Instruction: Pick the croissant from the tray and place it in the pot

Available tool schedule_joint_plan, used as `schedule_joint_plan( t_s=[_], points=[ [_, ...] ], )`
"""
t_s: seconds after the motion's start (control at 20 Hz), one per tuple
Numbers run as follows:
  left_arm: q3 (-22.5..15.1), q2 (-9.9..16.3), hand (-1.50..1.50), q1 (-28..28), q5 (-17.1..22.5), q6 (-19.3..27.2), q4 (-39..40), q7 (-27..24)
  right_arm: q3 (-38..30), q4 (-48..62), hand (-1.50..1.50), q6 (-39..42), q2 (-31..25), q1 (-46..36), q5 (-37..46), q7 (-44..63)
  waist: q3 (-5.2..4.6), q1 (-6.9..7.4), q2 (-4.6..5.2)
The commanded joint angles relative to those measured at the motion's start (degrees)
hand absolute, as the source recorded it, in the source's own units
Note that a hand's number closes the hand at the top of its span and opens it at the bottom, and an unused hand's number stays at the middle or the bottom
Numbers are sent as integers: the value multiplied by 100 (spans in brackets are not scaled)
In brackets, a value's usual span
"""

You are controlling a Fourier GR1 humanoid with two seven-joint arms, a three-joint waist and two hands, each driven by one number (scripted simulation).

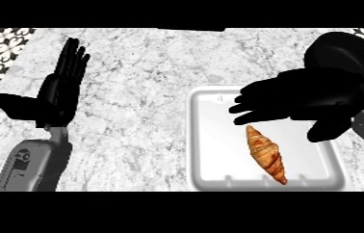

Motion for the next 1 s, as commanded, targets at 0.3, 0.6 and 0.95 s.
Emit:
schedule_joint_plan(
  t_s=[0.3,0.6,0.95],
  points=[
    [347,77,0,46,102,-184,348,-120,845,365,-150,222,354,-165,1386,-429,-5,-252,-43],
    [251,-18,0,391,6,-164,-97,-110,1127,644,-150,154,644,107,1835,-260,-3,-240,-53],
    [316,-142,0,14,-168,-32,258,-78,1097,943,-150,-398,800,492,2269,-768,-1,-290,-43]
  ],
)
